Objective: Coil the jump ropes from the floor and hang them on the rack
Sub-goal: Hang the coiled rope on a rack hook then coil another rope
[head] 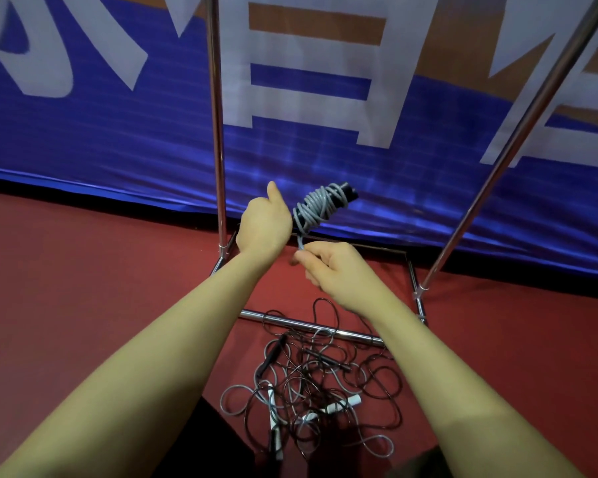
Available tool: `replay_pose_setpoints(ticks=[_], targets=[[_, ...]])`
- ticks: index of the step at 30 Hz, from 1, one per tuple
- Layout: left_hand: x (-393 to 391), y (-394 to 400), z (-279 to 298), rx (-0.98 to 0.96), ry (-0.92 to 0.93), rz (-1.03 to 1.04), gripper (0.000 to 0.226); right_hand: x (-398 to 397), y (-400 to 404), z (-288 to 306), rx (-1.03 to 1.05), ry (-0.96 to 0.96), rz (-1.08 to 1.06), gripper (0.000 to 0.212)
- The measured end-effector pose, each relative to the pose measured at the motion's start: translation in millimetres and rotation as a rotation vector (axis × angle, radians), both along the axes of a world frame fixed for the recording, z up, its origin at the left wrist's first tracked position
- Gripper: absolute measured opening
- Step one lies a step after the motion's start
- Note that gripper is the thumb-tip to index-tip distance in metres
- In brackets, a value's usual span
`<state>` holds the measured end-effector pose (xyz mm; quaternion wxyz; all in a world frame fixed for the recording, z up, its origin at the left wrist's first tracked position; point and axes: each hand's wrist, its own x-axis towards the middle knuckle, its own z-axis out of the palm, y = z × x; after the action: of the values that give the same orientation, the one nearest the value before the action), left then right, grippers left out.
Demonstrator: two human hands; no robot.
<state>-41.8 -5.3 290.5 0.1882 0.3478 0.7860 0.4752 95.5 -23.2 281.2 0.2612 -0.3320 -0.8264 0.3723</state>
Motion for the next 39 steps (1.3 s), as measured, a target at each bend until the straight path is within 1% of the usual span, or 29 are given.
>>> replay_pose_setpoints(ticks=[2,4,7,10,12,14,17,19,21,23,25,31,33,35,37,39], targets=[[-1,-1,-1,-0.027,0.108,0.004,0.062,0,-1,0,-0.011,-0.01,0.024,0.025],[-2,-2,-4,-0.059,0.228,0.003,0.056,0,-3,0,0.008,-0.033,0.073,0.027],[-5,-3,-10,-0.137,0.479,-0.013,0.046,2,-7,1,0.027,-0.083,0.105,0.027],[-10,-5,-15,-0.15,0.705,-0.056,0.035,7,-5,7,0.002,-0.067,0.079,0.015],[-13,-5,-17,-0.134,0.805,-0.112,0.031,13,-1,10,0.073,-0.08,0.032,0.01],[-14,-7,-18,-0.103,0.879,-0.179,0.029,19,3,12,0.165,-0.088,-0.032,0.011],[-14,-12,-16,-0.012,0.943,-0.287,0.025,27,9,15,0.225,-0.076,-0.126,0.009],[-14,-15,-12,0.055,0.962,-0.355,0.025,31,12,17,0.193,-0.027,-0.19,0.01],[-13,-19,-8,0.135,0.972,-0.41,0.028,35,13,19,0.12,0.054,-0.226,0.011],[-10,-24,-3,0.229,0.965,-0.474,0.031,37,13,20,0.035,0.123,-0.227,0.011],[-5,-28,-1,0.289,0.971,-0.534,0.033,38,13,20,-0.015,0.144,-0.218,0.011],[2,-33,6,0.446,1.064,-0.569,0.04,45,18,22,-0.109,0.269,-0.18,0.016],[5,-36,10,0.5,1.038,-0.611,0.042,46,19,21,-0.138,0.29,-0.167,0.015],[9,-40,13,0.507,0.884,-0.619,0.046,47,20,21,-0.167,0.315,-0.159,0.015],[12,-43,16,0.487,0.596,-0.601,0.044,47,22,22,-0.186,0.363,-0.166,0.017],[15,-40,19,0.515,0.238,-0.56,0.039,45,23,23,-0.167,0.392,-0.175,0.022]])
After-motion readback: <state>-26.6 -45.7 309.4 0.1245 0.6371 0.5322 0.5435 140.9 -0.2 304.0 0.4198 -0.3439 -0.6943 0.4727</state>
